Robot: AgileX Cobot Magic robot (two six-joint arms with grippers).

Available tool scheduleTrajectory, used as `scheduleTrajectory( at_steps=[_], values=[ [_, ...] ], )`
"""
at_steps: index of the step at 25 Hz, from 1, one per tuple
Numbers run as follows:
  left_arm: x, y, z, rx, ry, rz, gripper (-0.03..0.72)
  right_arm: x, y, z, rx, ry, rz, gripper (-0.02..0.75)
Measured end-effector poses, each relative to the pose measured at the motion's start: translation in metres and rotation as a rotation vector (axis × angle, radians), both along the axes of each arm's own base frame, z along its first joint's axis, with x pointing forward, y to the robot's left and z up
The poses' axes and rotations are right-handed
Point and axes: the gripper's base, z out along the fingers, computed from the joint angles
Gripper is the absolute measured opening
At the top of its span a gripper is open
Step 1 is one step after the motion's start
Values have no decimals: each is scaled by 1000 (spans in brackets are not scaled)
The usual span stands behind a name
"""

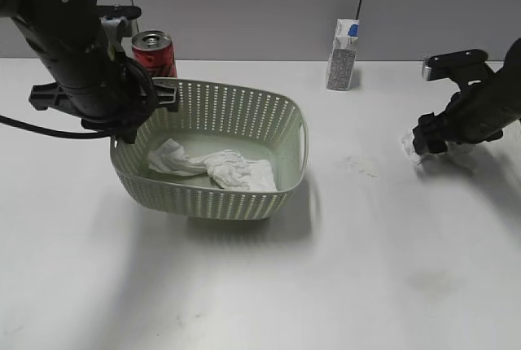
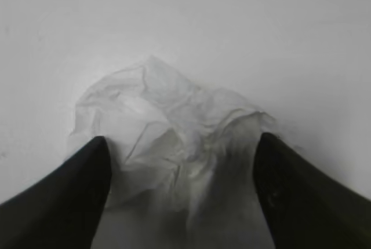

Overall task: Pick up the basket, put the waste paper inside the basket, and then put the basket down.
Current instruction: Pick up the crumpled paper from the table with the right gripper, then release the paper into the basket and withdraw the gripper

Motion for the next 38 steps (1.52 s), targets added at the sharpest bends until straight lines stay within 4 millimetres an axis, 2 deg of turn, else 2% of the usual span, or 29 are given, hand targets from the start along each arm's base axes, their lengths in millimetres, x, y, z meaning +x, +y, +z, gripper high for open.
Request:
scheduleTrajectory(
  at_steps=[2,4,6,8,11,14,18,21,24,28,30,32,33,35,37,38],
  values=[
    [0,0,0,0,4,1,0,0,0,0,-1,-1,1,480],
    [-1,0,0,0,8,3,0,0,0,-1,1,3,-2,333],
    [-1,0,0,0,12,4,0,-1,0,-1,9,15,-10,130],
    [-2,0,-1,3,19,5,0,-3,1,3,35,27,-34,39],
    [-2,1,-1,8,27,6,0,-4,6,25,68,-7,-48,15],
    [-2,1,-1,6,29,8,0,-10,22,69,87,-113,-8,13],
    [-2,1,-1,4,29,9,0,-34,71,137,137,-277,125,13],
    [-2,0,-1,0,25,9,0,-63,116,174,188,-361,261,13],
    [-2,0,-1,-2,23,9,0,-88,156,185,234,-372,379,13],
    [-2,0,-1,-2,22,8,0,-106,199,164,259,-292,482,13],
    [-2,0,-1,-2,22,9,0,-109,215,143,248,-233,513,22],
    [-2,0,-1,-3,23,9,0,-110,225,122,230,-179,533,75],
    [-2,0,-1,-3,23,9,0,-109,228,112,219,-151,535,139],
    [-2,0,-1,-3,23,9,0,-108,230,94,197,-96,537,317],
    [-2,0,-1,-3,23,9,0,-108,230,88,189,-73,538,525],
    [-2,0,-1,-3,23,9,0,-108,230,87,188,-71,539,588]
  ],
)
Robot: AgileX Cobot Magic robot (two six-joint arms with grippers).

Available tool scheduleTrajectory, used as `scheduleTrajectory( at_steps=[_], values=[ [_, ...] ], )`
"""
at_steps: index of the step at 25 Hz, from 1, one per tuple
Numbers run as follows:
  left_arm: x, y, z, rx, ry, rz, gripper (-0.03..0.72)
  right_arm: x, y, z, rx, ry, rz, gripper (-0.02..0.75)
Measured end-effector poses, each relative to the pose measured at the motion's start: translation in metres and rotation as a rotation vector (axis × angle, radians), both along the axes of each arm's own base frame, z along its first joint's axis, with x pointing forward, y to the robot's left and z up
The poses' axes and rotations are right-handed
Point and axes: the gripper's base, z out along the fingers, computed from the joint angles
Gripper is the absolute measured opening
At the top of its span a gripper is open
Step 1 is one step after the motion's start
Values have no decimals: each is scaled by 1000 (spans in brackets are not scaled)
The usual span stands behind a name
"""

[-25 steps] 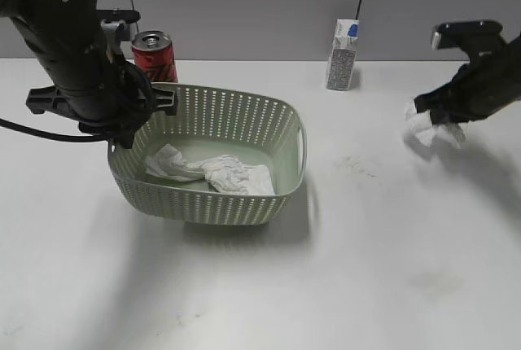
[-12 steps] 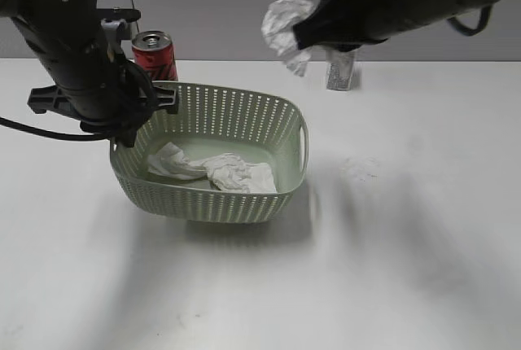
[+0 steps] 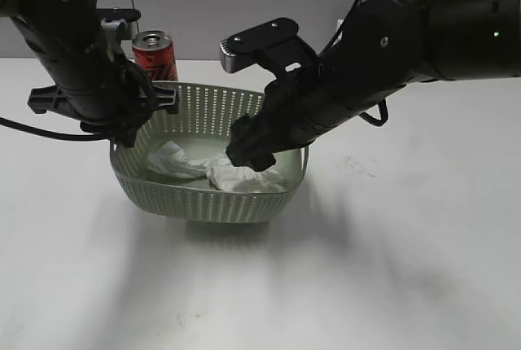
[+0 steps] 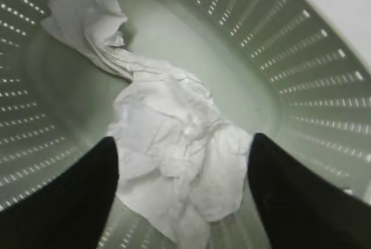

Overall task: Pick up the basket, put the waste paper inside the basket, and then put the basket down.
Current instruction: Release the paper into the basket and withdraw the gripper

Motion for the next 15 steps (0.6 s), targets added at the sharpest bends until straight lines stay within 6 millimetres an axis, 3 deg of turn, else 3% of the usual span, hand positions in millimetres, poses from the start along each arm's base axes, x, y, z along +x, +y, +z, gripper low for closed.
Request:
scheduleTrajectory(
  at_steps=[3,8,11,15],
  values=[
    [0,0,0,-2,-1,0,0,0,0,9,15,-21,1,613],
    [1,-2,1,-23,-12,5,0,6,-16,57,59,-156,-7,593],
    [2,-4,1,-49,-19,14,0,22,-45,88,86,-225,-87,592],
    [8,-8,11,-80,-55,17,0,44,-105,117,91,-262,-246,592]
  ],
)
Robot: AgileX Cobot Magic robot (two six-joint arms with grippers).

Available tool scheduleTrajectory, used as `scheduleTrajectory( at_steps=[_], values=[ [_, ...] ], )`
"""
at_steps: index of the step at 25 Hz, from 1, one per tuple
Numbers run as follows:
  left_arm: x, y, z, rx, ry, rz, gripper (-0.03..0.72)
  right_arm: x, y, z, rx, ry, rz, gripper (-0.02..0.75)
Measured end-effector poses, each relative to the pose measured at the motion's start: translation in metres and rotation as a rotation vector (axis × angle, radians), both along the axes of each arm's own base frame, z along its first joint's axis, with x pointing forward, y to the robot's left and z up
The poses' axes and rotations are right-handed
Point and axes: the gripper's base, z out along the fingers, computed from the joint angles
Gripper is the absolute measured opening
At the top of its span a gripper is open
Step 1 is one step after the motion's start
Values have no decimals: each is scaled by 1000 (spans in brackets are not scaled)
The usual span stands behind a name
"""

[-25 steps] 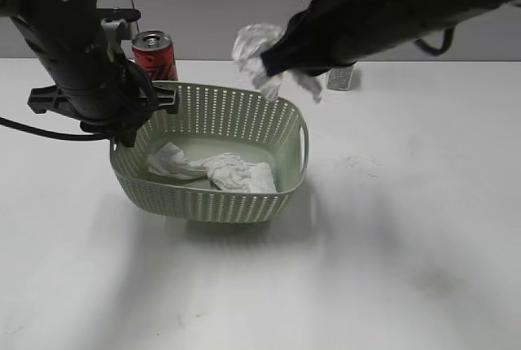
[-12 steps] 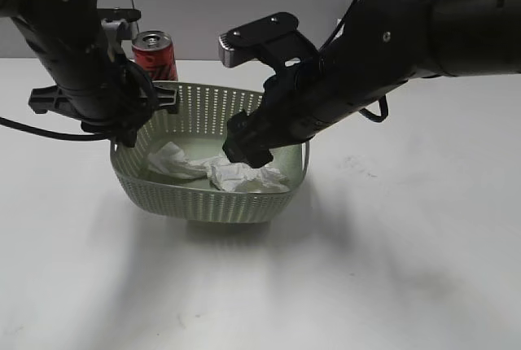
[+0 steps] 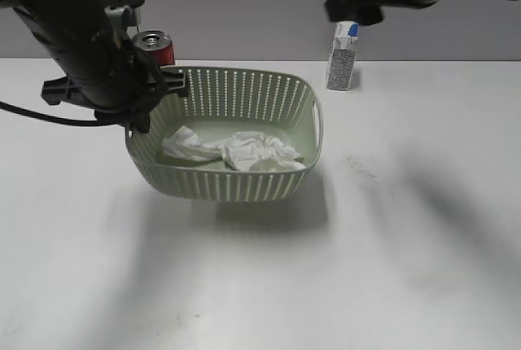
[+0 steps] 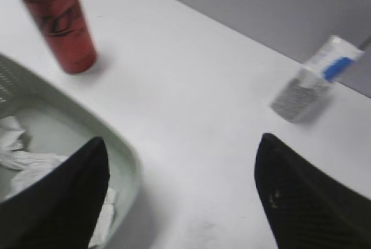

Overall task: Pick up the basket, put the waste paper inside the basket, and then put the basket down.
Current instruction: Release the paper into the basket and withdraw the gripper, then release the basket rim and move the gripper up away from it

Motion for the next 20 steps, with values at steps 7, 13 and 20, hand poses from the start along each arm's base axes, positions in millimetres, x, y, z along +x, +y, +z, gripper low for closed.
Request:
scheduleTrajectory(
  at_steps=[7,13,20],
  values=[
    [42,-25,9,-35,-68,-10,0,-16,-72,51,21,-76,-168,592],
    [68,-40,-27,-26,-52,-14,0,-55,-82,83,6,-105,-151,590],
    [70,-44,-52,-16,1,-23,37,-78,-88,88,-7,-122,-149,590]
  ],
)
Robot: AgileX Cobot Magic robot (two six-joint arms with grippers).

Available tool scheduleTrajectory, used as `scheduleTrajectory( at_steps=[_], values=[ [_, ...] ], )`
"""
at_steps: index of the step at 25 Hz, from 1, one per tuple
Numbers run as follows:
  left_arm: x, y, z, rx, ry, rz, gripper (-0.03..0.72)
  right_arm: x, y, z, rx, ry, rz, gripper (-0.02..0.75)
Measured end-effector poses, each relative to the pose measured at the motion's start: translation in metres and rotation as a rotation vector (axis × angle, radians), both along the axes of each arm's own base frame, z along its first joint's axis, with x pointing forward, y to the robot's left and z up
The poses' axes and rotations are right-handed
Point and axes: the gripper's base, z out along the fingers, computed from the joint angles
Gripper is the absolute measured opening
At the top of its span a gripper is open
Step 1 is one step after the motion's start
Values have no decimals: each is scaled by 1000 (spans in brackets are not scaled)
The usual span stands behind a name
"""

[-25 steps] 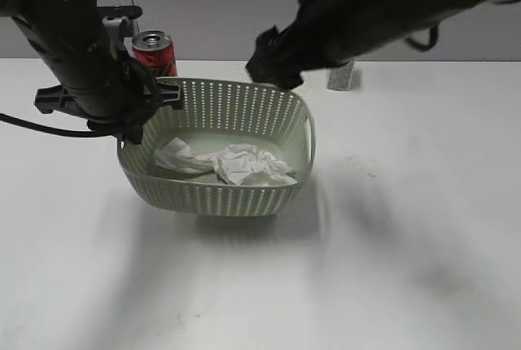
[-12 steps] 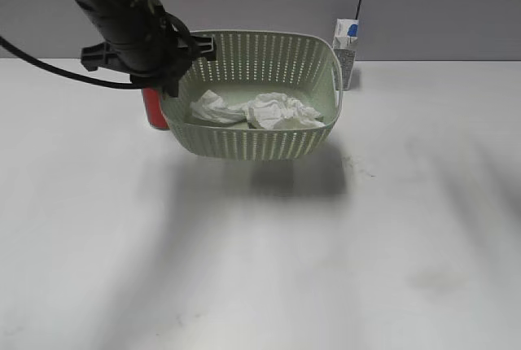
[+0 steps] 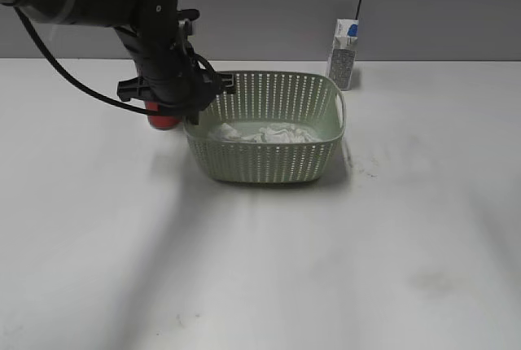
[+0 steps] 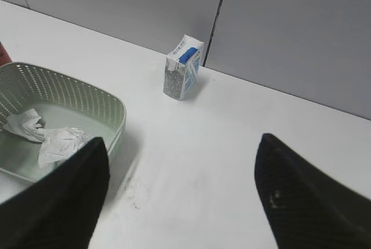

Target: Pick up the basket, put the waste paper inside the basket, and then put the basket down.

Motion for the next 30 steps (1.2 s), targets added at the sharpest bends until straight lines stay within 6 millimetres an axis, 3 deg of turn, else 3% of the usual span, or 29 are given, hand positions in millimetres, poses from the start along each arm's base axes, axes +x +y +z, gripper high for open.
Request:
scheduleTrajectory(
  at_steps=[2,6,8,10,14,18,26,30],
  values=[
    [0,0,1,1,-5,-8,137,-3,-1,-2,-4,6,0,590],
    [-2,2,1,18,23,-21,497,-3,-1,-5,-8,18,1,590],
    [-3,6,8,32,32,-46,613,-3,-1,-5,-9,23,2,590],
    [-4,13,24,39,8,-87,634,-5,-1,-7,-15,48,6,590],
    [-6,40,76,-8,-65,-124,625,-6,0,-16,-26,135,14,590],
    [-12,86,123,-62,-100,-105,616,6,0,-33,-31,223,1,590],
    [-38,191,173,3,-49,-19,592,36,-31,-77,4,462,-121,590],
    [-60,218,192,43,-87,28,590,31,-40,-84,-39,556,-133,590]
  ],
)
